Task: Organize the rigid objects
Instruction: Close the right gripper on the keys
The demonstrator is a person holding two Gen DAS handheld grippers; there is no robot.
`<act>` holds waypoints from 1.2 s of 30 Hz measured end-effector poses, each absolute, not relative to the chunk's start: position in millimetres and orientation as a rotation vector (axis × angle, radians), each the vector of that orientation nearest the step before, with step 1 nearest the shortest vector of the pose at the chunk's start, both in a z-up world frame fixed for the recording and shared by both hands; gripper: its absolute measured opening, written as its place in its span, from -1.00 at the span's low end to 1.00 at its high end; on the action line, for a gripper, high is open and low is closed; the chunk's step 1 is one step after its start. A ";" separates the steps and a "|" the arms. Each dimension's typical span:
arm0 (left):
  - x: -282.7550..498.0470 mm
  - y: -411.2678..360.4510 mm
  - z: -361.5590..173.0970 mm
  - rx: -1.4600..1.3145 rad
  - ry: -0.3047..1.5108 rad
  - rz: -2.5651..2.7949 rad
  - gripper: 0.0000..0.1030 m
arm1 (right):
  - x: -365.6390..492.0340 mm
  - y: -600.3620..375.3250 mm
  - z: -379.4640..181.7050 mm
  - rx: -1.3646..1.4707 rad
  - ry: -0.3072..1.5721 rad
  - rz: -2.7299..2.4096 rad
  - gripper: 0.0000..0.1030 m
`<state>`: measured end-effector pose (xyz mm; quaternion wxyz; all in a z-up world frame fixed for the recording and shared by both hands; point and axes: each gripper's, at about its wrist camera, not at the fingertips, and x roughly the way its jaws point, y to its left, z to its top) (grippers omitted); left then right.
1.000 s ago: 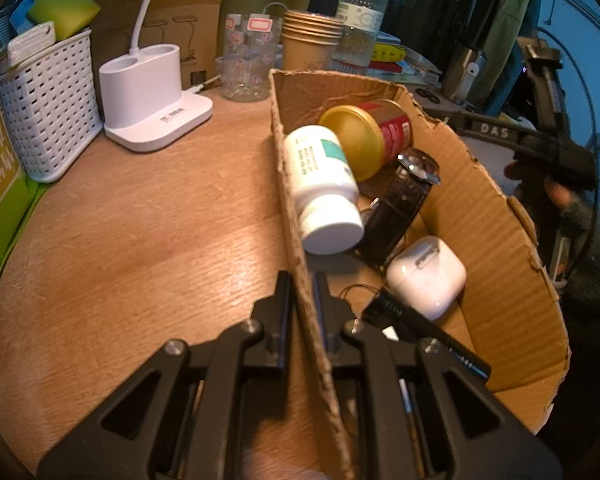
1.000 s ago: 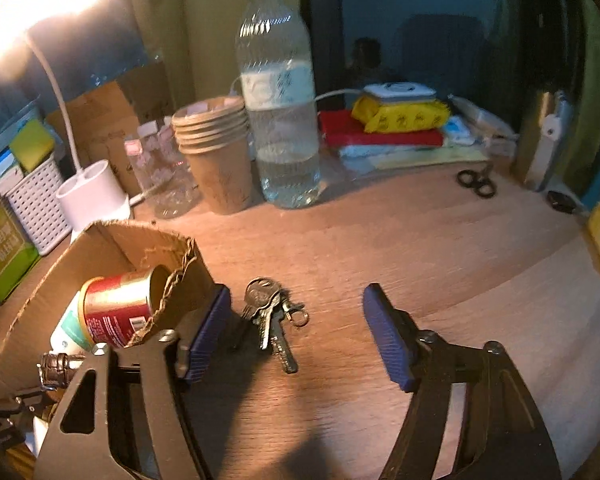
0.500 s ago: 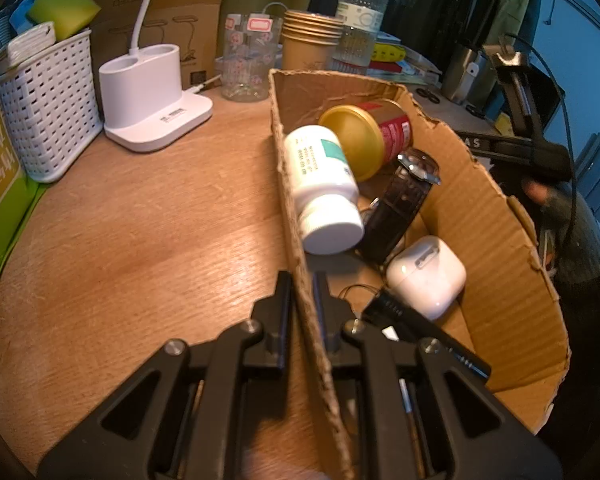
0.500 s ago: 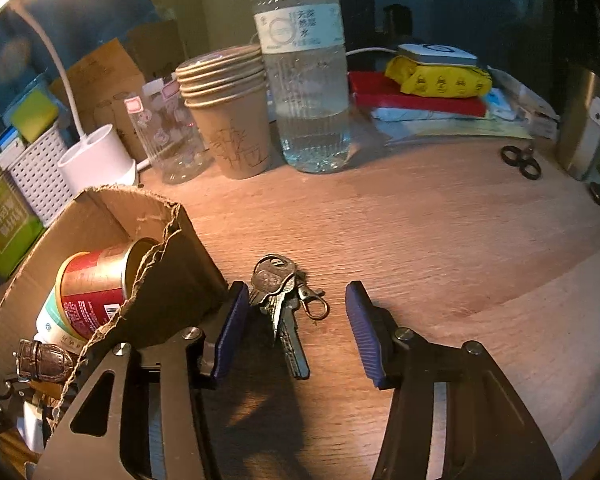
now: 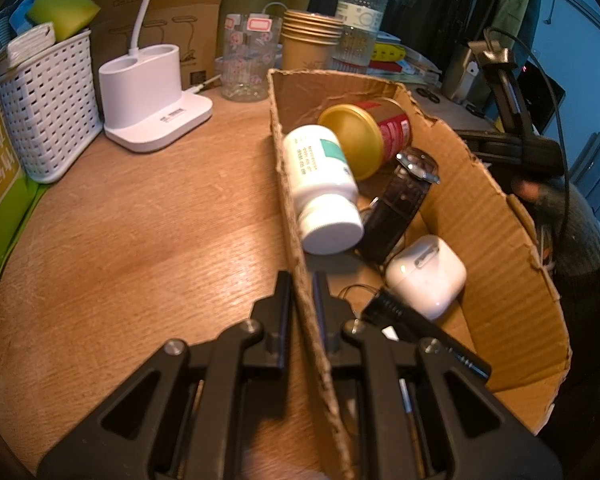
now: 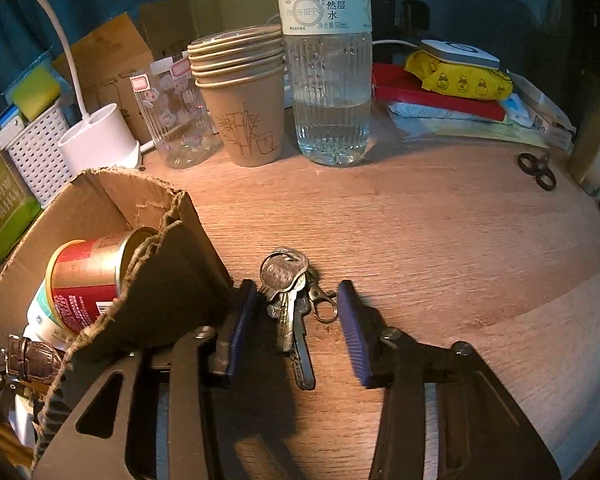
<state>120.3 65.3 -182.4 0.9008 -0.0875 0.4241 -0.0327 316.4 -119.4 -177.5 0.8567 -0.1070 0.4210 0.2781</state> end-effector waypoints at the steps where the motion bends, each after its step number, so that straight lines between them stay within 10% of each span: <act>1: 120.6 64.9 -182.7 -0.181 0.877 -0.068 -0.77 | 316.3 -118.8 -177.1 -0.219 0.884 0.591 -0.56; 7: 120.5 64.9 -182.7 -0.181 0.878 -0.068 -0.76 | 311.8 -115.6 -173.9 -0.229 0.859 0.584 -0.85; 36: 120.3 65.3 -182.6 -0.181 0.878 -0.067 -0.76 | 276.0 -149.7 -139.5 -0.243 0.741 0.483 -0.92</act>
